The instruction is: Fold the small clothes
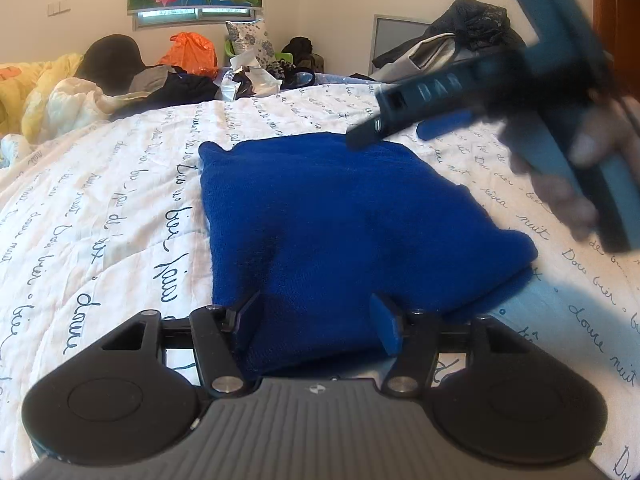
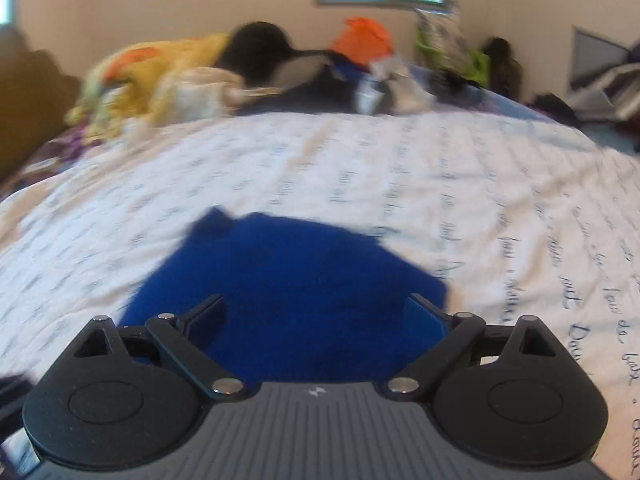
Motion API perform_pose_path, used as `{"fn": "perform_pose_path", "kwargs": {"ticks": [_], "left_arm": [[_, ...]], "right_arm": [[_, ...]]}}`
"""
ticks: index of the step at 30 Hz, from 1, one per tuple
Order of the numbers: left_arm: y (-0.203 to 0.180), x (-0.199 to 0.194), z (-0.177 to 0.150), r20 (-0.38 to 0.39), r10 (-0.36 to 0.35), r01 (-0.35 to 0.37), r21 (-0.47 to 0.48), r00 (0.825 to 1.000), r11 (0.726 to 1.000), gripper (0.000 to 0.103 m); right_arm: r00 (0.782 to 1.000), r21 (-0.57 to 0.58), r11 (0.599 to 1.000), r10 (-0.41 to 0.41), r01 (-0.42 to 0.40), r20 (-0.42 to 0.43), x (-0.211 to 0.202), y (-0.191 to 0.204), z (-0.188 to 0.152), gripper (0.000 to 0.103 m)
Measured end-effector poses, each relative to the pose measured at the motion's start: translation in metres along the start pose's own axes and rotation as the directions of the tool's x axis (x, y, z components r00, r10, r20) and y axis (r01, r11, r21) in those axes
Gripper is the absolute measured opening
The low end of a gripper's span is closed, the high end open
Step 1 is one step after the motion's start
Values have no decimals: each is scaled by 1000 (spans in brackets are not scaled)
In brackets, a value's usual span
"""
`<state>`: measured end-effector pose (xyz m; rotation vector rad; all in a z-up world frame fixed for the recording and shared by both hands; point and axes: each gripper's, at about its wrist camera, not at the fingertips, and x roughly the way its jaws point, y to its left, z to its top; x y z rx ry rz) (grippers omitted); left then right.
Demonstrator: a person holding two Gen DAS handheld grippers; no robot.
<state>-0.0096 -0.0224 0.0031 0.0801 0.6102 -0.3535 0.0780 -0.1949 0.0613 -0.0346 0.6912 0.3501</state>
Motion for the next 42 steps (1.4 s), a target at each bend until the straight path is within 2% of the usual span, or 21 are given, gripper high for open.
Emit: {"fn": "perform_pose_path", "kwargs": {"ticks": [2,3,4,5,6,8,9,10,11,12,14,16,18,20,22,23,25,30,42], "left_arm": [[0,0,0,0,0,0,3,1000,1000,62],[-1,-1,0,0,0,0,5,1000,1000,62],[-1,-1,0,0,1,-1,8,1000,1000,62],[-1,-1,0,-1,3,-3,13,1000,1000,63],[-2,-3,0,-3,11,-11,17,1000,1000,63],[-2,-16,1,-7,42,-42,-5,999,999,66],[-1,-28,0,3,49,-48,-29,999,998,79],[0,-40,-2,19,52,-51,-50,998,997,87],[2,-51,-6,40,61,-59,-65,997,996,100],[3,-62,-10,59,79,-74,-81,995,994,103],[4,-70,-18,35,99,-95,-112,994,989,103],[3,-65,-23,-24,108,-110,-139,994,984,102],[-2,-55,-27,-73,111,-121,-145,991,982,101],[-7,-44,-29,-112,142,-157,-142,984,977,103],[-12,-38,-30,-113,205,-217,-113,972,970,103],[-13,-38,-29,-109,211,-223,-115,971,968,103],[-11,-38,-32,-100,216,-228,-125,971,966,103],[-12,-39,-33,-91,220,-231,-126,971,965,103],[-12,-40,-33,-91,221,-232,-127,971,964,103]], "right_arm": [[996,-73,996,43,-48,-73,6,14,-20,96],[989,-101,994,36,-51,-143,20,16,-33,97],[998,-179,983,25,-34,-55,18,18,-48,98],[999,-182,982,39,-46,-38,17,15,-53,98],[997,-149,988,40,-49,-59,14,12,-49,98],[993,-86,996,-11,1,-115,1,10,-37,98],[994,-37,999,-17,13,-105,-13,6,-34,99],[998,21,1000,16,-15,-65,-34,0,-36,99],[998,72,996,51,-49,-23,-55,-5,-41,99],[998,111,992,65,-66,8,-73,-9,-49,100],[999,135,990,36,-40,31,-96,-11,-69,102],[999,126,991,-51,51,-9,-101,-7,-91,102],[988,108,985,-127,136,-85,-93,-1,-111,102],[976,114,978,-158,176,-151,-82,7,-124,103],[959,89,961,-248,261,-141,-79,25,-130,103],[957,97,957,-261,274,-127,-79,31,-132,103],[960,137,953,-257,271,-115,-81,34,-138,103],[958,145,947,-286,287,-24,-80,35,-147,103],[960,145,949,-280,280,-20,-81,35,-146,103]]}}
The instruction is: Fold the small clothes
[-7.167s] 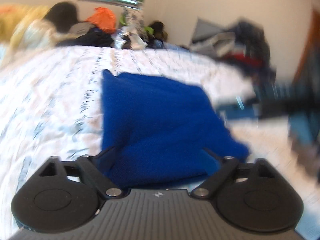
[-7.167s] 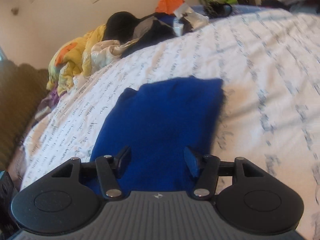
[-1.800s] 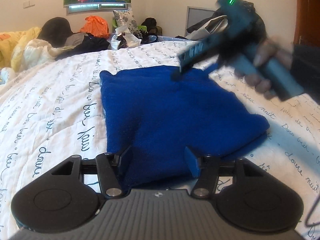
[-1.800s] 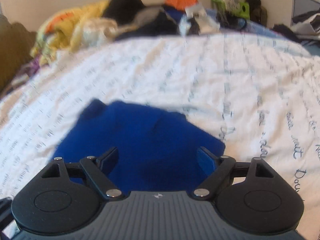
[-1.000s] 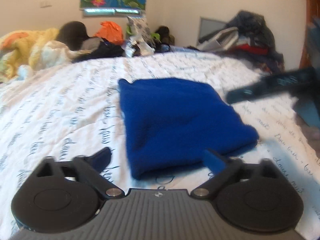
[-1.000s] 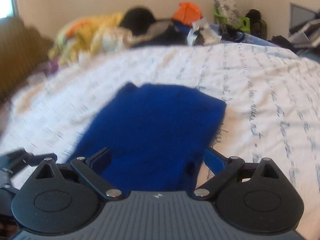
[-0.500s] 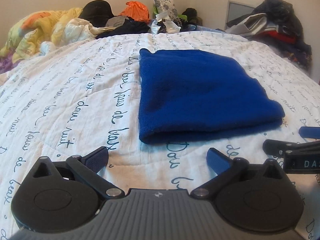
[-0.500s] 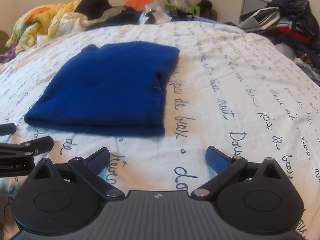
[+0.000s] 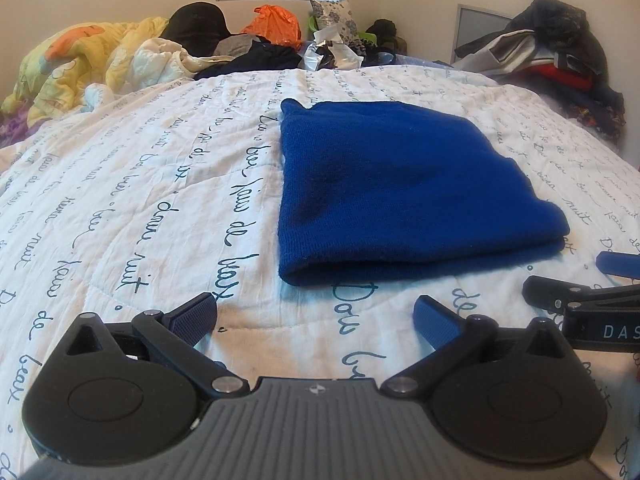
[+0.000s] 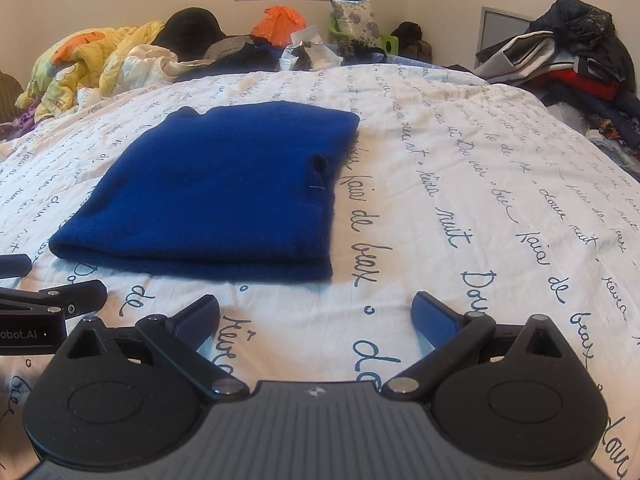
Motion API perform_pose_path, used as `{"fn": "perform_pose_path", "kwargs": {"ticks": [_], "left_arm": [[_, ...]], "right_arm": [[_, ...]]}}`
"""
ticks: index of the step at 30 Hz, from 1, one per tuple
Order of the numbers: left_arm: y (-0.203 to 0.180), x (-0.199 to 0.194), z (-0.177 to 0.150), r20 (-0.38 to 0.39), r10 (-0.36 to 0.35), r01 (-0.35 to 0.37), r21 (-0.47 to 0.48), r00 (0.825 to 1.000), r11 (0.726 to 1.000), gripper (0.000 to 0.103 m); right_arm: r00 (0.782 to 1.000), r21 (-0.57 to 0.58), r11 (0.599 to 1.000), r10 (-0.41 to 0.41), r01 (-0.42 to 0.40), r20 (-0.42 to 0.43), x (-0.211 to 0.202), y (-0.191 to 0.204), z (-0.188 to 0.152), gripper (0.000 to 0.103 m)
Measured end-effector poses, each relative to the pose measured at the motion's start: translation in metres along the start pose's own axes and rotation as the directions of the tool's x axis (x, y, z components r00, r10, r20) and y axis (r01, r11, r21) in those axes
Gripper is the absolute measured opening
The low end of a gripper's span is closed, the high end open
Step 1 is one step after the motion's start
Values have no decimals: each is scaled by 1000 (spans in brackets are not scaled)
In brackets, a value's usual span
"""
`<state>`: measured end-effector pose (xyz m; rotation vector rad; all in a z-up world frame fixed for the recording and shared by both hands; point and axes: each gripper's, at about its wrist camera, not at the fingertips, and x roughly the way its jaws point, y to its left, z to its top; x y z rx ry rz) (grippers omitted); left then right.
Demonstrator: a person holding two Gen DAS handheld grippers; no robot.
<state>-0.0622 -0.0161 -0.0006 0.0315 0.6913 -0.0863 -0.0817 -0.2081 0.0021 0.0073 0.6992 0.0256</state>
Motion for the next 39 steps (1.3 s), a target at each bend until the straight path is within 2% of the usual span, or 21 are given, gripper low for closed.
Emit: {"fn": "perform_pose_path", "kwargs": {"ticks": [39], "left_arm": [[4,1,0,1,-1,1,0,1000,1000,103]], "right_arm": [[1000,1,1000,-1,1,0,0,0,-1,103]]}}
